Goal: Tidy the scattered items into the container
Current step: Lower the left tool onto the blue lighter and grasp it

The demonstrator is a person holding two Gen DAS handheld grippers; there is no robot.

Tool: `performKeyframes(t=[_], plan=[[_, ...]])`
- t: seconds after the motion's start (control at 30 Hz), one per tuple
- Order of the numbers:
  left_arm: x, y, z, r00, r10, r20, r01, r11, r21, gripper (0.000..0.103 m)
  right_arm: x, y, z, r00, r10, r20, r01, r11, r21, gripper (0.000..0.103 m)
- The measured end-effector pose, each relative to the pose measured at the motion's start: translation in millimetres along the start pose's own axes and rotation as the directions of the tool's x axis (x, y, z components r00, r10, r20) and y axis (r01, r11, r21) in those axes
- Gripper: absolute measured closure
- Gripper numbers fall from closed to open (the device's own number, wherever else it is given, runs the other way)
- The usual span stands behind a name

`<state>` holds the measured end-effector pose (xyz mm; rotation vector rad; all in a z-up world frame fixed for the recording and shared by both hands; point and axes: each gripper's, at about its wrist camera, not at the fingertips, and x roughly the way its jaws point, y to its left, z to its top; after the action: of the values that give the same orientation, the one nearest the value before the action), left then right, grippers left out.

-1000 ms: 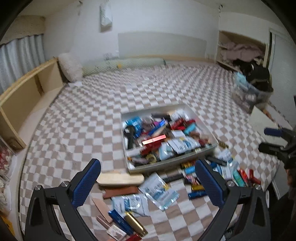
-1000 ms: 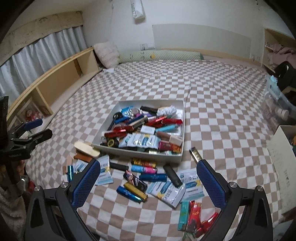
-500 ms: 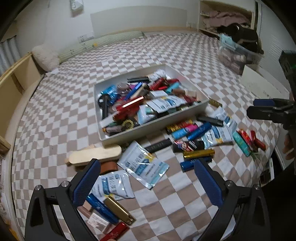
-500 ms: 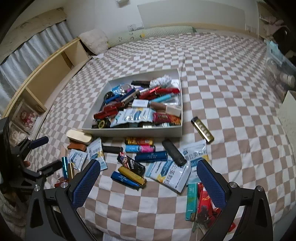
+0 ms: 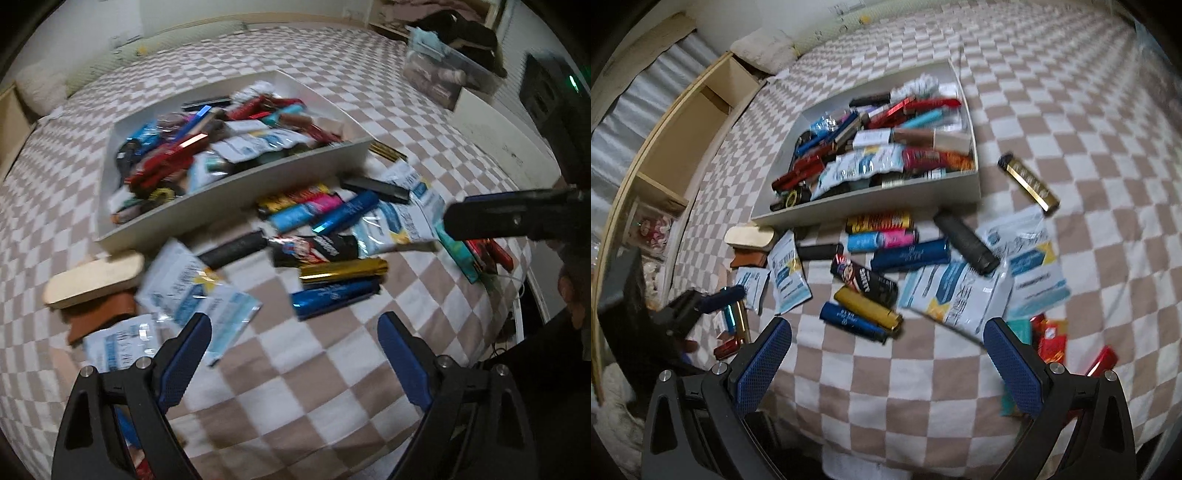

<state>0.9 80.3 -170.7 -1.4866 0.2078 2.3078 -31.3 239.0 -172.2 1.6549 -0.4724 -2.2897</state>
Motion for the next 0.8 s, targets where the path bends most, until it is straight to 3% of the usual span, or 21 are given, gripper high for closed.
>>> performKeyframes(t=[0.37, 0.63, 0.8], plan=[[57, -19, 2, 0.994, -0.074, -0.075, 0.064, 0.990, -0.128, 0.012, 11, -9, 0, 0.997, 0.032, -0.064, -0.027, 0.997, 0.071, 0.000], [69, -24, 8, 0.999, 0.008, -0.045, -0.015, 0.987, -0.159, 0.012, 12, -17, 0, 0.996, 0.045, -0.072, -0.037, 0.994, 0.102, 0.000], [75, -32, 6, 0.997, 0.072, -0.033, -0.075, 0.991, -0.110, 0.012, 12, -20, 0, 0.997, 0.041, -0.073, -0.033, 0.993, 0.111, 0.000]])
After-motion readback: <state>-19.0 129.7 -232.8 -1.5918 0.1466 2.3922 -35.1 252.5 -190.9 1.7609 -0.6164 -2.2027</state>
